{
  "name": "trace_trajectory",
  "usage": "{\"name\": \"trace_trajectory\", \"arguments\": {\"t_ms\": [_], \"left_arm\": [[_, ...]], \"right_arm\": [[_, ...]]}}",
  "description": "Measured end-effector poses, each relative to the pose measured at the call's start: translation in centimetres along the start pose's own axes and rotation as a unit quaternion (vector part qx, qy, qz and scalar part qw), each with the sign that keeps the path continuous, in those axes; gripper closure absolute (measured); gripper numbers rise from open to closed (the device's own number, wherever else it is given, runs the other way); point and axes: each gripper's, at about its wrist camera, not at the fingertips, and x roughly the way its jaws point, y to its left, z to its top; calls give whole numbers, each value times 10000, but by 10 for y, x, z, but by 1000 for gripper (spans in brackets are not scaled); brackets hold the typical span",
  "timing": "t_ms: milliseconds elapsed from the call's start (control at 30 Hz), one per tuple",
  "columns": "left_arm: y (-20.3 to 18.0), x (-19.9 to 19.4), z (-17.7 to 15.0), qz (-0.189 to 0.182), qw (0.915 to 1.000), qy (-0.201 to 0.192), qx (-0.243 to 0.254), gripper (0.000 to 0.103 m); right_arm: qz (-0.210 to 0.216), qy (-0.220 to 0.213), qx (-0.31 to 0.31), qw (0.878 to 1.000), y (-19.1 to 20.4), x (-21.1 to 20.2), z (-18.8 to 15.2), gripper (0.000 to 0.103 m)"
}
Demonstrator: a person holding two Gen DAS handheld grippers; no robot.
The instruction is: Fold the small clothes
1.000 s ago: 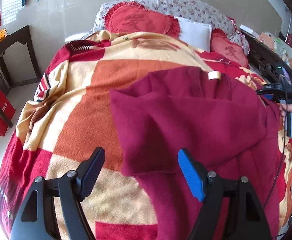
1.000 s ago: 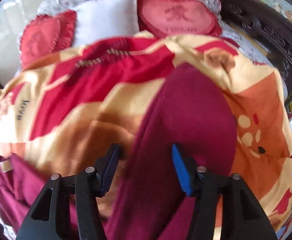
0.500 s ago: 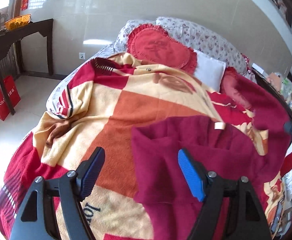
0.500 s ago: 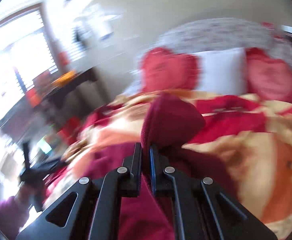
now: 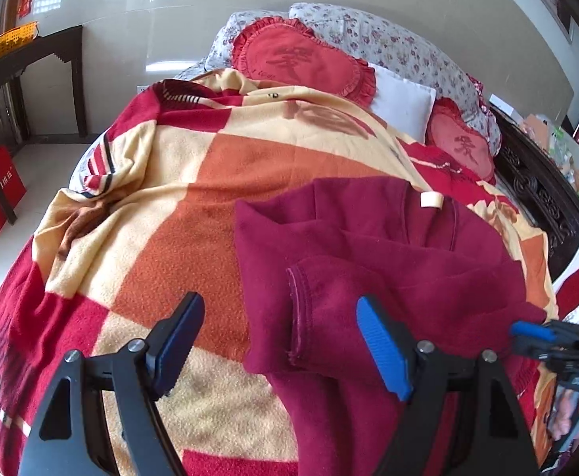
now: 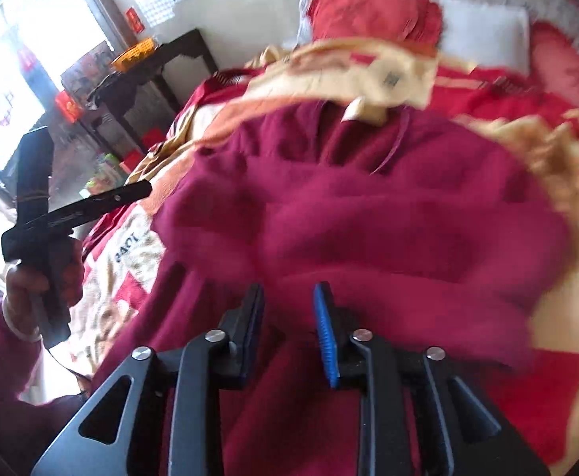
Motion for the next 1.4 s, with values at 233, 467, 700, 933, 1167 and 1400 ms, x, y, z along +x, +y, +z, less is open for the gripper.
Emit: {"name": "trace_trajectory", "arguments": {"t_ms": [233, 467, 700, 933, 1167, 1400], "left_arm": [[-10, 0, -11, 68, 9999, -2, 134, 20], [-21, -19, -25, 129, 9993, -47, 357, 20], [-32, -54, -39, 38, 9985, -207, 506, 20], [-35, -101, -49, 67, 9966, -505, 650, 20], [-38, -128, -63, 42, 9953, -655, 708, 20], [-28, -131, -74, 124, 9959, -563, 690, 18]], "right_arm": [[-463, -445, 311, 9975, -12, -50, -27, 90], [-1259, -1103, 317, 9854, -4, -106, -59, 90], [-1891, -1877, 68, 9638, 23, -160, -77, 61], [-1953, -2064, 379, 9580, 32, -185, -96, 52], [-2009, -2123, 673, 9540, 36, -201, -114, 52], [-2054, -1943, 839, 9555, 37, -194, -119, 52]]}}
